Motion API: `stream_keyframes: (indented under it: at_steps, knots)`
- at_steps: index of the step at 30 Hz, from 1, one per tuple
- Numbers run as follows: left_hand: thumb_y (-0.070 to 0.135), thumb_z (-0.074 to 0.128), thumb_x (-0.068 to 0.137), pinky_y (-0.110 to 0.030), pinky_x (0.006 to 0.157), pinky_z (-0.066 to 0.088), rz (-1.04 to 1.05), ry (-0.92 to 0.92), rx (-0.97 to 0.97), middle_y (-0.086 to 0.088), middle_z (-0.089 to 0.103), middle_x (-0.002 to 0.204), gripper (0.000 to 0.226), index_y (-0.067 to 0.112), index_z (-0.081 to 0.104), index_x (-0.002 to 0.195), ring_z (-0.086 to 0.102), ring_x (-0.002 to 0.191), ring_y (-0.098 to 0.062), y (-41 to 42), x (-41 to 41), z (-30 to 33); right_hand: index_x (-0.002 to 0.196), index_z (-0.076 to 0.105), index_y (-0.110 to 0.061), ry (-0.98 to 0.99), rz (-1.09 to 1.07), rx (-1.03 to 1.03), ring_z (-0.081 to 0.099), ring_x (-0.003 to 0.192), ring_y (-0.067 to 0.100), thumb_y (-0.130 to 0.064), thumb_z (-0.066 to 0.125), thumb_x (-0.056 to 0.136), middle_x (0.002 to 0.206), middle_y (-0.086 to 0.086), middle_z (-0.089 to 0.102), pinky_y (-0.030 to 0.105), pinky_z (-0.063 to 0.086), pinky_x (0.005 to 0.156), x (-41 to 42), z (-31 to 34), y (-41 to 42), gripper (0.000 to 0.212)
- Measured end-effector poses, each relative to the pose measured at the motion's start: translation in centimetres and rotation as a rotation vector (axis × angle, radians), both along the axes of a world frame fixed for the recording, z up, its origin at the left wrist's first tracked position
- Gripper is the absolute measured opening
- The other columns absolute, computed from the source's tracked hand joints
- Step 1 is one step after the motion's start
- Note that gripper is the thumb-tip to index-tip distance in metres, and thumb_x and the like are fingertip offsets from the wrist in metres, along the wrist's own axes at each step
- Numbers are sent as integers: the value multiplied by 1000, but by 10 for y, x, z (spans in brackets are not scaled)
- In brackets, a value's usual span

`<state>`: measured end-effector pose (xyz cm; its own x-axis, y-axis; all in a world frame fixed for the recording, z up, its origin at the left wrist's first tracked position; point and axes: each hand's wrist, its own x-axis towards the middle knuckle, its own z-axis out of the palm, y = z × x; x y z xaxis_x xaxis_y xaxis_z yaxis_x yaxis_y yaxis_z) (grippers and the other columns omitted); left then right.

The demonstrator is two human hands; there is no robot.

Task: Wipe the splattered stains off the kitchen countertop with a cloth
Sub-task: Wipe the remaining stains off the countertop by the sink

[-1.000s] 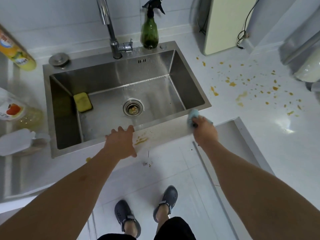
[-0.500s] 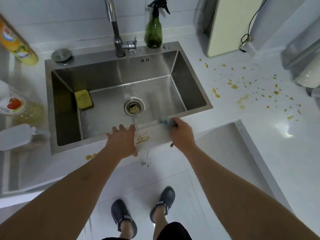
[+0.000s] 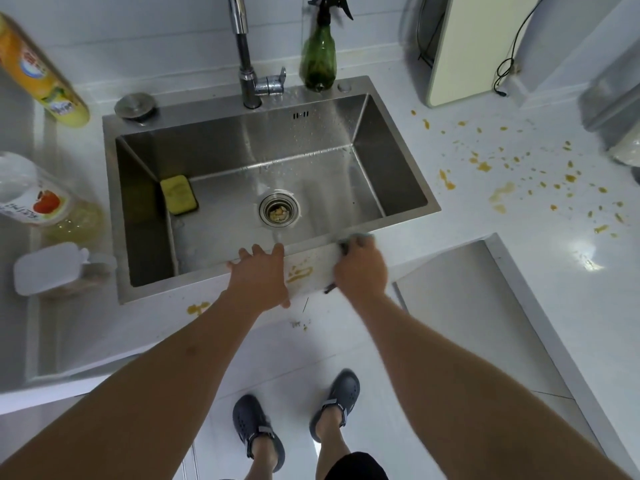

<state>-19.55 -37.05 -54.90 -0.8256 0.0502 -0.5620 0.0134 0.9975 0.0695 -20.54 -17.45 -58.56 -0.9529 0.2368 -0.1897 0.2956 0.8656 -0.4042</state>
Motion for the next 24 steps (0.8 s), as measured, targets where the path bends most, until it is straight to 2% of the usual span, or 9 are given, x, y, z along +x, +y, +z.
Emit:
stream_keyframes:
  at_steps: [4, 7, 8, 11, 13, 15, 19, 24]
  knots:
    - [55, 90, 64, -63, 102, 45, -19, 13, -5, -17, 50, 133, 106, 20, 32, 146, 46, 127, -42, -1, 1, 2, 110, 64, -16, 9, 315, -3, 58, 90, 25, -27, 55, 84, 118, 3, 51, 35, 54, 69, 37, 1, -60, 30]
    - [57, 89, 66, -63, 104, 44, -36, 8, 2, -19, 45, 139, 111, 20, 28, 151, 43, 132, -43, -1, 2, 6, 129, 60, -21, -30, 478, 107, 57, 101, 27, -21, 59, 82, 126, 2, 51, 35, 52, 74, 36, 1, -38, 47]
    - [58, 89, 66, -63, 106, 42, -34, -1, 25, -19, 43, 142, 113, 21, 27, 153, 41, 134, -43, -1, 2, 7, 131, 59, -24, -45, 442, 147, 56, 104, 28, -17, 56, 83, 128, 2, 51, 35, 51, 75, 29, 1, -22, 49]
    - [63, 91, 61, -65, 114, 33, 47, 11, 206, -16, 35, 151, 124, 22, 23, 157, 34, 142, -40, -13, 3, 12, 125, 61, -23, -171, 157, 244, 59, 107, 33, -13, 46, 83, 130, 5, 54, 35, 47, 76, 0, 8, 39, 45]
    - [68, 90, 58, -63, 121, 23, 107, 52, 261, -15, 26, 161, 135, 21, 16, 162, 25, 150, -38, -32, 6, 17, 125, 63, -17, -221, -41, 223, 61, 108, 34, -11, 45, 85, 132, 8, 52, 35, 50, 82, -14, 15, 64, 44]
    - [71, 89, 56, -62, 122, 20, 120, 81, 238, -15, 21, 166, 140, 21, 14, 163, 19, 154, -37, -56, 12, 21, 128, 62, -14, -213, -150, 142, 63, 107, 35, -12, 46, 87, 134, 8, 50, 38, 53, 88, -17, 16, 57, 44]
    - [73, 89, 51, -57, 118, 30, 122, 65, 155, -14, 34, 160, 139, 20, 20, 159, 32, 147, -37, -106, 29, 23, 126, 59, -12, -109, 5, 48, 64, 101, 35, -11, 47, 84, 139, 2, 47, 37, 51, 87, 9, 11, -20, 44]
    - [67, 93, 48, -42, 99, 46, 121, 170, 154, -2, 60, 128, 104, 24, 51, 133, 56, 116, -24, -146, 58, 12, 130, 56, -12, -141, 135, 15, 64, 99, 34, -9, 49, 81, 137, 2, 48, 32, 45, 76, 37, 6, -115, 49]
